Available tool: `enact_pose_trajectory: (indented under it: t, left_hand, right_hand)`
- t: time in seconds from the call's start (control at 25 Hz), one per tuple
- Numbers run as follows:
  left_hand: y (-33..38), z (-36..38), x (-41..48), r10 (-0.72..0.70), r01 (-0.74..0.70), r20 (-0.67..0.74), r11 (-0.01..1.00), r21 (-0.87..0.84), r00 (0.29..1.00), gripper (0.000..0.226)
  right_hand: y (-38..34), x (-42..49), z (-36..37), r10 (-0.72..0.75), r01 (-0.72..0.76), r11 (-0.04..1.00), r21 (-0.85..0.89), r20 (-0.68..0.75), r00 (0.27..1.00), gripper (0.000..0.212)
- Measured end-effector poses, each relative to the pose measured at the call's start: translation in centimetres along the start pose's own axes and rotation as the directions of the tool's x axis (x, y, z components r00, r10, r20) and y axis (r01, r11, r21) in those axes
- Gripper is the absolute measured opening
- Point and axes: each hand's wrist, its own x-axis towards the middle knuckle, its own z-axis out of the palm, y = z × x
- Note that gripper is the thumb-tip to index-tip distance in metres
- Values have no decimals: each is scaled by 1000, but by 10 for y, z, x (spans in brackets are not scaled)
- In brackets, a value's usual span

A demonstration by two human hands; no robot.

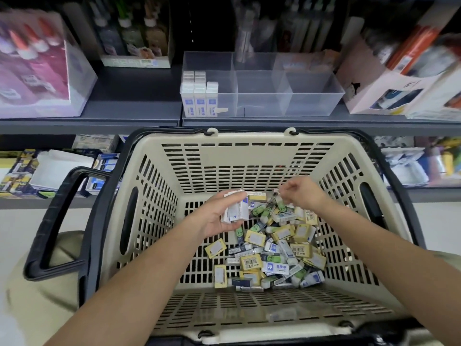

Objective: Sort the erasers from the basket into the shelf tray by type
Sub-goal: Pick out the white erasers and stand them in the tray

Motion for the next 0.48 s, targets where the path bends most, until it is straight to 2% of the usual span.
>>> enact_pose_trajectory:
  t: [0.08,0.12,0.2,0.36,0.4,0.48]
  left_hand:
    - [0,-1,-2,-2,2,-21,1000,-3,1000,54]
    - [1,-1,-4,-3,3,-25,1000,-9,1000,59]
    - [3,-2,-6,-3,3,-13,1000,-30,1000,64]
    - [5,-1,-11,0,0,-4,999,-34,1000,67]
    - [5,-1,-11,2,-2,-7,999,-36,1000,67]
    - [4,2,-11,11,-11,-18,999,-37,1000,66]
  right_hand:
    - [17,1,-1,-7,28,922,-385,56,998,15]
    - [24,1,3,6,63,866,-496,135,991,26]
    - [30,1,12,-2,143,792,-594,232,973,35]
    - [25,0,20,12,132,781,-610,226,974,27]
    - [23,0,21,-3,134,806,-576,222,975,26]
    - [13,-4,23,-94,165,916,-365,205,974,25]
